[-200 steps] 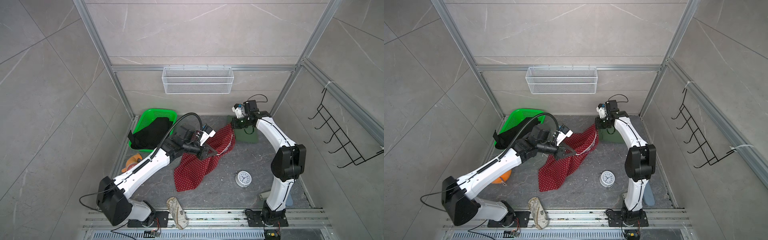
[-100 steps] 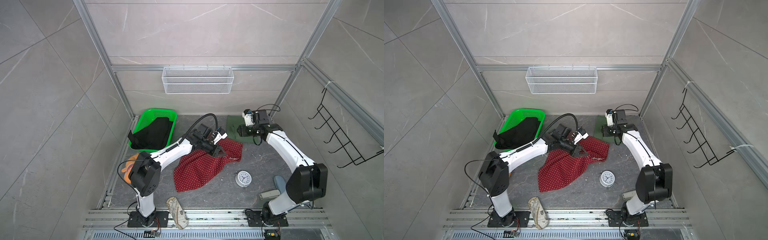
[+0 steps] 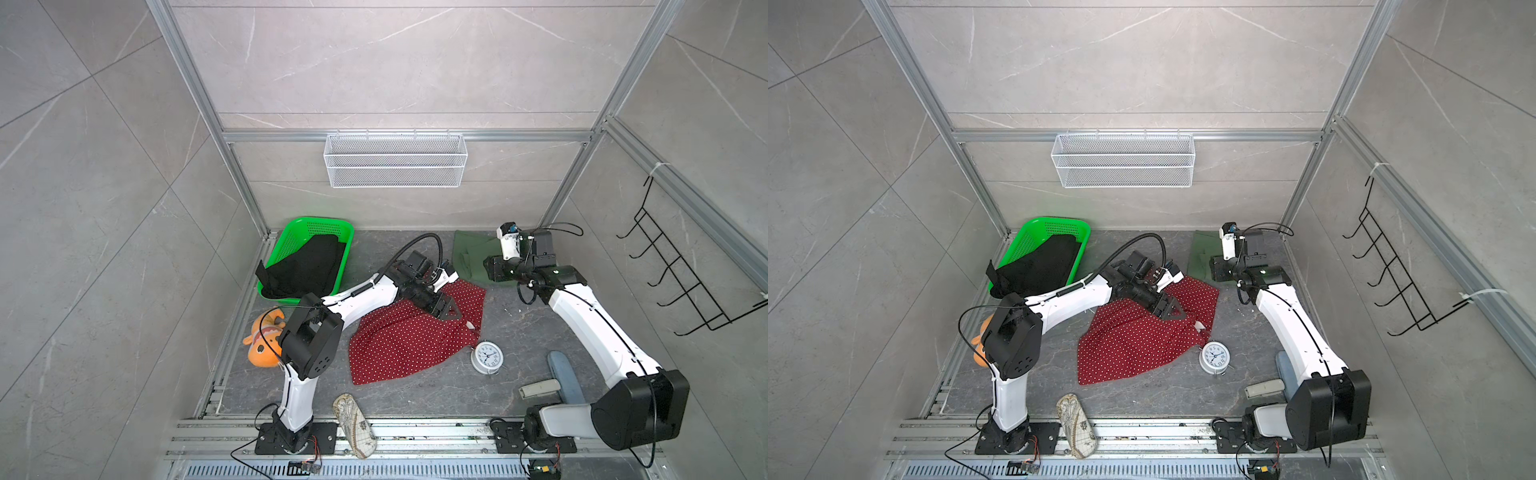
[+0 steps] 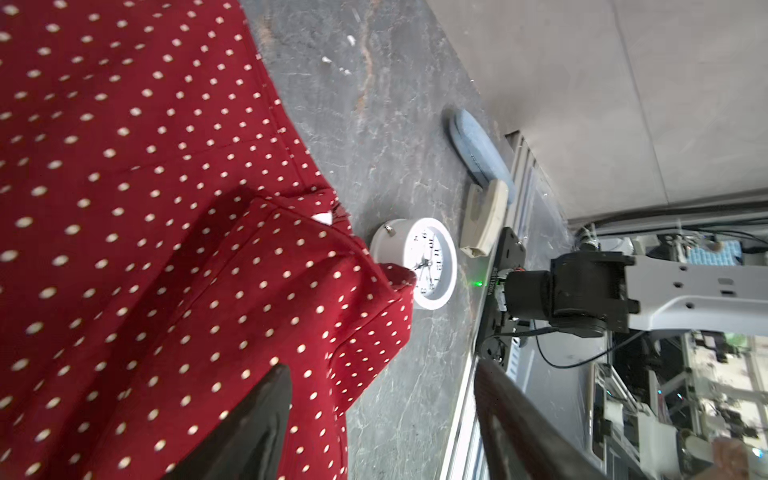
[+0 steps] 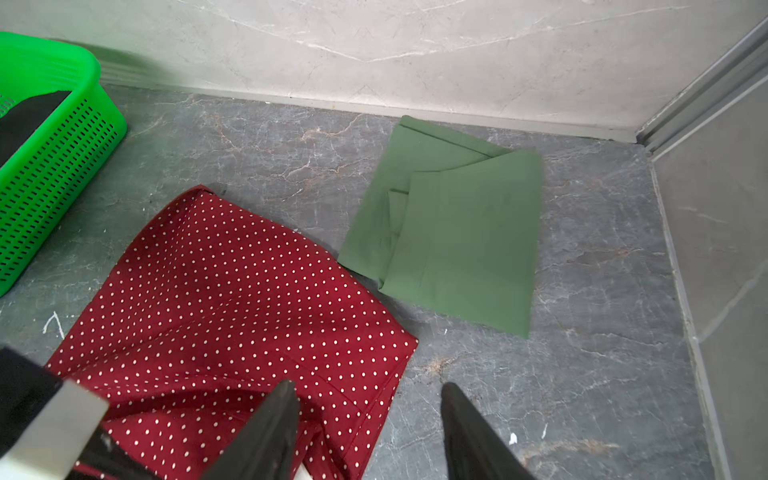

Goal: Fold and stack skirts
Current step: Flatten out the skirt at the center of the table, then fold the skirt at the center of the table.

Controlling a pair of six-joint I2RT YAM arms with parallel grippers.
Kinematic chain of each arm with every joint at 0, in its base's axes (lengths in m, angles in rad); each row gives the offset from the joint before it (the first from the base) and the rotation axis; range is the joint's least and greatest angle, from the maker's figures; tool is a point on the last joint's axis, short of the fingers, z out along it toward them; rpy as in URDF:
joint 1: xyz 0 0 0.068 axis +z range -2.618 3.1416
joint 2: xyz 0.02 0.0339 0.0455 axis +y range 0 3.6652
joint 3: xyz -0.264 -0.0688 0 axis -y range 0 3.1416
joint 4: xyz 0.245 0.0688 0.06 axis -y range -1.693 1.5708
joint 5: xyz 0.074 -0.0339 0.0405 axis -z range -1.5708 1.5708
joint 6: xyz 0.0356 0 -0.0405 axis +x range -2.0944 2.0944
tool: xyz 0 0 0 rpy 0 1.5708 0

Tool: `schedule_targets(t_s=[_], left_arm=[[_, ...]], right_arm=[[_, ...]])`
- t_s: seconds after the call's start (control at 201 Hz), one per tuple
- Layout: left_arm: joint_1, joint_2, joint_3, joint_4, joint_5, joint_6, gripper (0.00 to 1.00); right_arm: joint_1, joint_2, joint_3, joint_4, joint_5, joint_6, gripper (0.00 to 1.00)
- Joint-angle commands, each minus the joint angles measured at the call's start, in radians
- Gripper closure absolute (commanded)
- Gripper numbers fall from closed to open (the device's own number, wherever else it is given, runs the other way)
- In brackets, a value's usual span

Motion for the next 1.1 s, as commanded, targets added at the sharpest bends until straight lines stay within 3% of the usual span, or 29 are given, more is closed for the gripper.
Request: schedule_targets(t_s=[0.0, 0.289, 0.419, 0.703, 1.091], left_arm=[[-0.002, -0.108, -0.006, -0.03, -0.144, 0.076, 0.19], [-0.001, -0.272, -0.218, 0.015, -0.405, 0.203, 0.14], [-0.002, -0.348, -0.347, 0.088, -0.452, 0.236, 0.14], [0.001, -0.434, -0.497, 0.162, -0.517, 0.23, 0.14], [0.067, -0.544, -0.627, 0.236, -0.514, 0.135, 0.14]], right_arm=[[0.033, -0.053, -0.046, 0.021, 0.009, -0.065, 0.4], [0.209, -0.073, -0.22, 0.058, 0.125, -0.383, 0.35], [0.215, -0.073, -0.236, 0.023, 0.031, -0.457, 0.34], [0.284, -0.102, -0.237, -0.17, -0.086, -0.809, 0.35], [0.355, 0.012, -0.239, -0.252, 0.012, -0.883, 0.36]])
